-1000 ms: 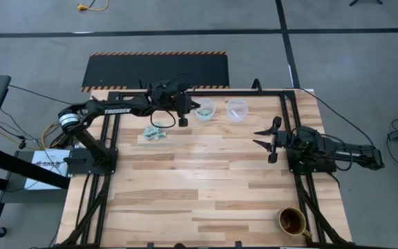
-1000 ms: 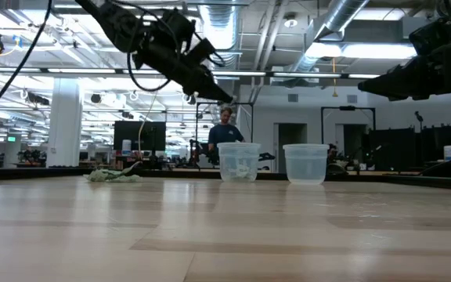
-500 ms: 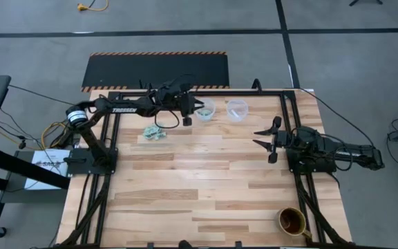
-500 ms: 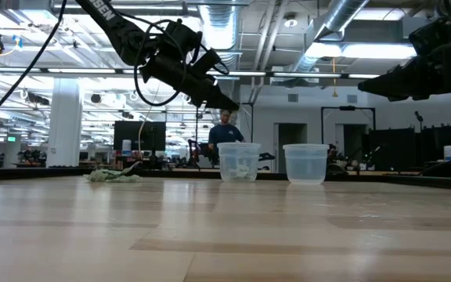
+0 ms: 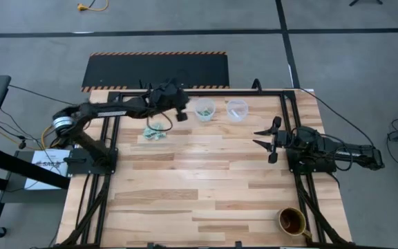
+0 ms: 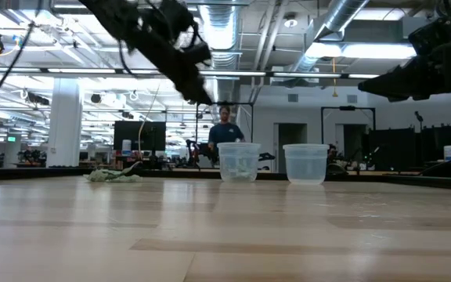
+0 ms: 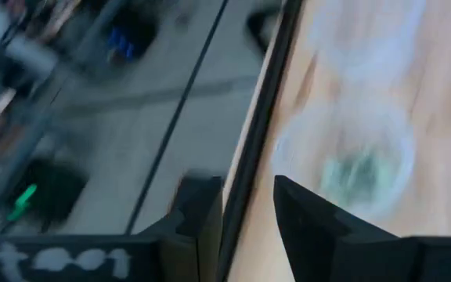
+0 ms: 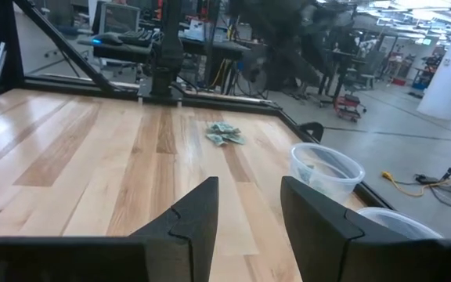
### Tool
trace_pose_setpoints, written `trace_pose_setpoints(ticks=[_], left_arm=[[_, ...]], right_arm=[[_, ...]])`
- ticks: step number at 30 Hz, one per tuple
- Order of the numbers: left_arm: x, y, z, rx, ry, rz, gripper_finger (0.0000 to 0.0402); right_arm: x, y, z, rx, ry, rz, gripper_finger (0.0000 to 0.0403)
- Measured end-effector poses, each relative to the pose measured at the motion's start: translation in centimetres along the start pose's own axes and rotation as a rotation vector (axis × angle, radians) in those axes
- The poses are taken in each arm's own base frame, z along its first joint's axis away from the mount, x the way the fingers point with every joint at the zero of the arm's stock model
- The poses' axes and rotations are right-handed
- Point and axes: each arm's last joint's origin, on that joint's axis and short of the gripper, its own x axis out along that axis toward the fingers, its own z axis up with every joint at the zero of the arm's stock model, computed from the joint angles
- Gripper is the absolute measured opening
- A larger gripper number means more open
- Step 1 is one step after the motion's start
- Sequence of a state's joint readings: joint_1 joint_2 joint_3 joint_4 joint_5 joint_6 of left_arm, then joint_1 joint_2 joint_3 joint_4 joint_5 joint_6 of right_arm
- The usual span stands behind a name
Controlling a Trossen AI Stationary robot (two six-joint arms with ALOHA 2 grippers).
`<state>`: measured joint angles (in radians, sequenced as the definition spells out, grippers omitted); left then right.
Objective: Pick and place Stevia / Truvia into bins
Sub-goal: Put the stevia packet into the right transparent container
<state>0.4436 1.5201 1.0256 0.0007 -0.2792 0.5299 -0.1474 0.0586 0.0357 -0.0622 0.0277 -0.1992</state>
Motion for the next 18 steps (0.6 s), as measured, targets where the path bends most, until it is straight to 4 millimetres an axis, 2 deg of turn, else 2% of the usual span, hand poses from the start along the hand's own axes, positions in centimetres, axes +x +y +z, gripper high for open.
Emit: trace_pose_setpoints(ticks=[3,6,9,13,18], left_arm=[[-3.6,0.5,-0.5,-0.027,0.151,0.008,0.0108],[-6.9,0.9,-1.9,-0.140,0.290,-0.061,0.0108],[-9.2,1.1,-3.4,-0.264,0.402,-0.129,0.0108],[-9.7,0.1,-5.8,-0.347,0.468,-0.131,0.0108],[-8.0,-2.6,-8.4,-0.361,0.422,-0.192,0.0108]], right_arm=[[0.0,0.0,0.0,0.016,-0.002,0.000,0.0134],[0.0,0.0,0.1,0.009,-0.010,-0.003,0.0134],[0.0,0.0,0.2,-0.021,-0.030,-0.008,0.0134],[0.0,-0.1,0.5,-0.043,-0.056,-0.014,0.0134],[0.0,-0.1,0.5,-0.043,-0.062,-0.016,0.0134]])
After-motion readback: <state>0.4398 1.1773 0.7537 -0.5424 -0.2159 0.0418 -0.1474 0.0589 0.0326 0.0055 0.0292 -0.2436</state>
